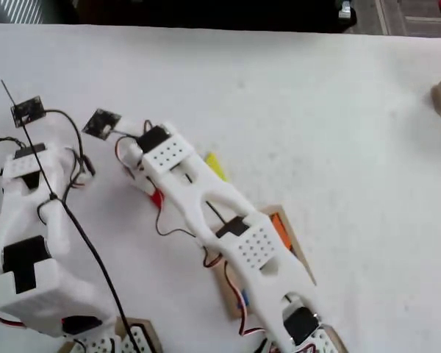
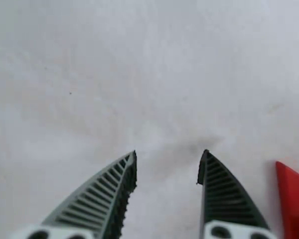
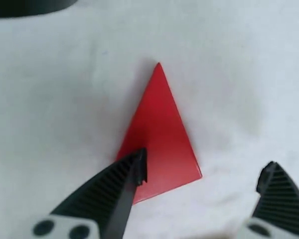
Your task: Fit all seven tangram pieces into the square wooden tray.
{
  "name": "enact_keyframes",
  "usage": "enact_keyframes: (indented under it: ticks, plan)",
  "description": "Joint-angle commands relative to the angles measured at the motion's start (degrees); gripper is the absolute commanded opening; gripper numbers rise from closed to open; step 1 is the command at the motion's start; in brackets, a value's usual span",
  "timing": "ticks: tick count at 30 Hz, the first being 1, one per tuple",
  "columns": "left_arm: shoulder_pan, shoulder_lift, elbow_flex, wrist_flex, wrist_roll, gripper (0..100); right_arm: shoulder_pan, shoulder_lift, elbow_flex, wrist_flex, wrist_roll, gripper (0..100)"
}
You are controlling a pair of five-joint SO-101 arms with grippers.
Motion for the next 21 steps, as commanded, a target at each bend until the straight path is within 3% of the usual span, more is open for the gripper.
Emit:
enact_keyframes:
  ticks: [1, 21]
  plan:
    - [0.4, -3.4, -0.4, -1.1, 0.2, 21, -1.5, -1.1, -0.9, 0.8, -8.0, 35.1]
    - [0.5, -3.4, -0.4, -2.2, 0.2, 21, -3.3, -3.8, -4.1, 6.6, -11.8, 35.1]
